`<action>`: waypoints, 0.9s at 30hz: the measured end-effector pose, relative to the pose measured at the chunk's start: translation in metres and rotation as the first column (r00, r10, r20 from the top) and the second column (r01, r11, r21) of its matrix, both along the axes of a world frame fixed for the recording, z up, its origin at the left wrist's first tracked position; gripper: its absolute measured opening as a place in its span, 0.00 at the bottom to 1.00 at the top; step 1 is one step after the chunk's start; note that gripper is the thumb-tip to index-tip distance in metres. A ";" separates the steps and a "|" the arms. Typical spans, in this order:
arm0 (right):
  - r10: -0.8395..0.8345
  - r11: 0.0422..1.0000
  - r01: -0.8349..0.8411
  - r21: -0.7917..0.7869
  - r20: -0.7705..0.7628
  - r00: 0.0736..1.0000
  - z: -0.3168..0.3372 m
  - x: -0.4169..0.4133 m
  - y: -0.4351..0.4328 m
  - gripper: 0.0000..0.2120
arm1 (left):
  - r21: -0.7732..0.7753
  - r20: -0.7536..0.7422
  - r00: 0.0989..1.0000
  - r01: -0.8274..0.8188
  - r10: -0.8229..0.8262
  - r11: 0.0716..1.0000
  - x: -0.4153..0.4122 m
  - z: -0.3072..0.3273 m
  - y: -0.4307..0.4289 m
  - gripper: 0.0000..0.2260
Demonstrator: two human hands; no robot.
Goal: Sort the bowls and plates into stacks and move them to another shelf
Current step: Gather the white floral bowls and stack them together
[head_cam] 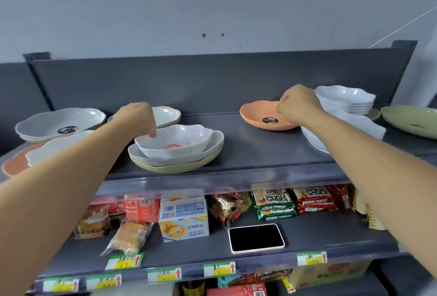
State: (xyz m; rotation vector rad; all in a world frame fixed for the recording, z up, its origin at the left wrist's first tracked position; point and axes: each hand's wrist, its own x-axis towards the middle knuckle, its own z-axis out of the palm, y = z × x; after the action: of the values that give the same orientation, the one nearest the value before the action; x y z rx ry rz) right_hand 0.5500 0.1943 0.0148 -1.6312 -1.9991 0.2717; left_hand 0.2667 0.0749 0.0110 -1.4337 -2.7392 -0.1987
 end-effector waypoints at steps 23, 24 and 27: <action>0.484 0.867 -0.493 -0.073 -0.118 0.867 0.013 -0.101 0.019 0.10 | 0.138 0.275 0.940 -0.248 0.203 0.959 -0.020 0.006 -0.006 0.13; 0.500 0.856 -0.510 -0.080 -0.121 0.858 0.014 -0.106 0.021 0.10 | 0.185 0.295 0.928 -0.288 0.226 0.940 -0.021 0.010 -0.011 0.13; 0.557 0.815 -0.571 -0.096 -0.143 0.818 0.017 -0.126 0.024 0.13 | 0.345 0.377 0.881 -0.419 0.284 0.840 -0.030 0.025 -0.030 0.11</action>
State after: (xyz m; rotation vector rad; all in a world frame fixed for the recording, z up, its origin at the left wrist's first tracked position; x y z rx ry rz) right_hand 0.4238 0.2186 0.0315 -1.0160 -2.3807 0.7133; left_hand 0.2370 0.0446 0.0363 -0.8171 -2.8797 -1.0041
